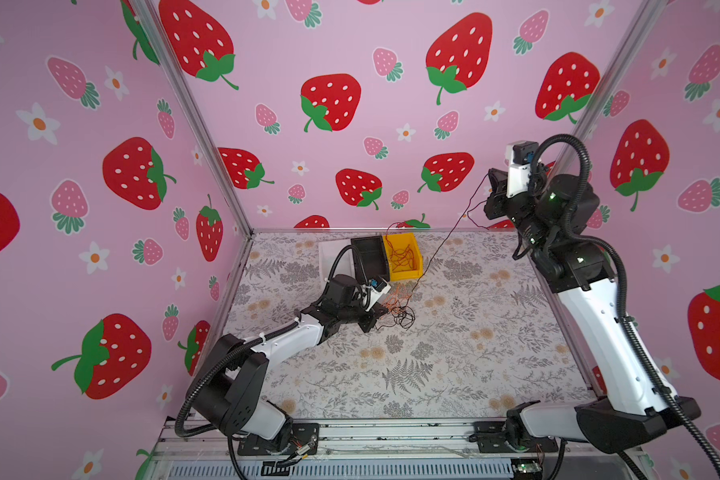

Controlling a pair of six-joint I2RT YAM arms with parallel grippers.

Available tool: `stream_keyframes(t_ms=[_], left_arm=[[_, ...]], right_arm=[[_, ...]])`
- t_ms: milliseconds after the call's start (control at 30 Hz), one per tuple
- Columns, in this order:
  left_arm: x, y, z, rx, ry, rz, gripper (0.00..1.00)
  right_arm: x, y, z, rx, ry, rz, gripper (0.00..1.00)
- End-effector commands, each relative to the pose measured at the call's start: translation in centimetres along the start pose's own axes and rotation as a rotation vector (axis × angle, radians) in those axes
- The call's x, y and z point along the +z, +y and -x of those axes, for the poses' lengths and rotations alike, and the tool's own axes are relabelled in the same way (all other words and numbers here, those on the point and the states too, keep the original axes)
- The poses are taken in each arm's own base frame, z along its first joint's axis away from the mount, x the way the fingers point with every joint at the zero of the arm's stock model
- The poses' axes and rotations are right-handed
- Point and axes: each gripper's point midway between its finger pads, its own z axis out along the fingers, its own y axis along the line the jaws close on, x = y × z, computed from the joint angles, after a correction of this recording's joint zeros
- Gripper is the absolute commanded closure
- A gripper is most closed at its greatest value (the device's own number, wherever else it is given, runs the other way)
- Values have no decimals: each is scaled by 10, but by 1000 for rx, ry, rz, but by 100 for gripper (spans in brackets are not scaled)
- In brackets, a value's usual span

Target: Untangle the cables

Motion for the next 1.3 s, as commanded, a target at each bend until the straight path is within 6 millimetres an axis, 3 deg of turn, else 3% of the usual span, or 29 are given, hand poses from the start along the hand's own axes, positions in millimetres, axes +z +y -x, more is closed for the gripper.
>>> stream_keyframes(t_ms=[0, 367, 633, 767, 867, 1000, 1133, 1267], left_arm=[[-7, 6, -9, 14, 30, 28, 100], [-15, 29, -21, -25, 67, 118, 100], [-21, 38, -19, -51, 64, 155, 100], [-24, 51, -25, -62, 125, 218, 100], [-31, 65, -28, -83, 141, 274, 100], [-49, 89, -30, -121, 141, 370, 100], [-68, 106, -31, -156, 132, 434, 100], [-79, 118, -32, -189, 126, 478, 100]], right_arm=[[-5, -20, 20, 30, -54, -63, 100], [-21, -60, 29, 12, -66, -192, 100], [-9, -55, 9, -13, 15, -128, 100], [-11, -73, 8, -8, 22, -189, 100], [-14, -76, 11, -9, 14, -178, 100], [-12, -78, -14, -4, 91, -177, 100], [-17, -85, -25, 25, 102, -195, 100], [-16, -80, -37, 43, 121, -155, 100]])
